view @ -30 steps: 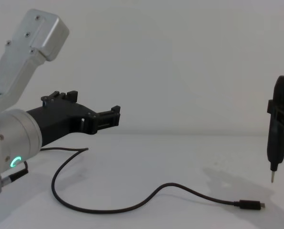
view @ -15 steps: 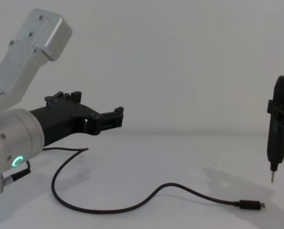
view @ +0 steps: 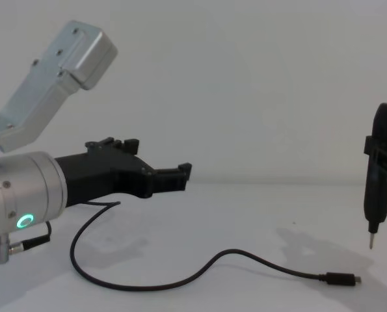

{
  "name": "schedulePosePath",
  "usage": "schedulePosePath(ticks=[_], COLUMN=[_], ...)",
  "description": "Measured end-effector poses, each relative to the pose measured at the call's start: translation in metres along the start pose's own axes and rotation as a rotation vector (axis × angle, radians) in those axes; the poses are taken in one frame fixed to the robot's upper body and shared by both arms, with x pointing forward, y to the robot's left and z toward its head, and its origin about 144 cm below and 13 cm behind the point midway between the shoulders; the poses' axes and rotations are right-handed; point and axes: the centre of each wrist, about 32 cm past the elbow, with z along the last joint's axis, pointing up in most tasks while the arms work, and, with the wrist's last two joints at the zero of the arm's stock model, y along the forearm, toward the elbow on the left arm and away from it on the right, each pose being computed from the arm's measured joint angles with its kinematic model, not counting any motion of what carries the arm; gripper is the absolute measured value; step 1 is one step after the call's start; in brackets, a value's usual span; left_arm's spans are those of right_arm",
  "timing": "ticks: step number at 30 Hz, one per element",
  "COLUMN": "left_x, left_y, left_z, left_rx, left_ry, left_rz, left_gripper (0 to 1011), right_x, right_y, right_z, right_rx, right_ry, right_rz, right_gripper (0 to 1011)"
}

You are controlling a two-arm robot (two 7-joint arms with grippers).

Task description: Pick up the data cable with the one hand.

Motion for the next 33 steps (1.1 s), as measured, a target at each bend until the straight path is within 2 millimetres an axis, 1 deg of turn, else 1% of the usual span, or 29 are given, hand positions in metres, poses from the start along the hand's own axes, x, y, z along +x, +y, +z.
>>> schedulePosePath(ticks=[11,17,23,31,32,33], left_x=[0.017,0.029,0.042,0.055,0.055,0.057], left_y=[-0.005,-0.013,-0.026,-0.053,-0.053,-0.06], left_z=[0.004,0.007,0.009,0.012,0.012,0.013], left_rx=[0.038,0.079,0.142,0.247,0.247,0.267], left_ry=[0.0,-0.004,-0.002,0.005,0.005,0.005], left_rz=[-0.174,-0.283,-0.401,-0.552,-0.552,-0.578], left_gripper=[1001,1001,1001,1001,1001,1001], right_x=[0.0,0.0,0.0,0.0,0.0,0.0], right_y=[0.0,0.0,0.0,0.0,0.0,0.0], right_z=[0.0,0.0,0.0,0.0,0.0,0.0], right_rx=[0.0,0.0,0.0,0.0,0.0,0.0], right_ry=[0.0,0.0,0.0,0.0,0.0,0.0], right_rz=[0.0,0.0,0.0,0.0,0.0,0.0], right_gripper=[274,274,275,274,275,275])
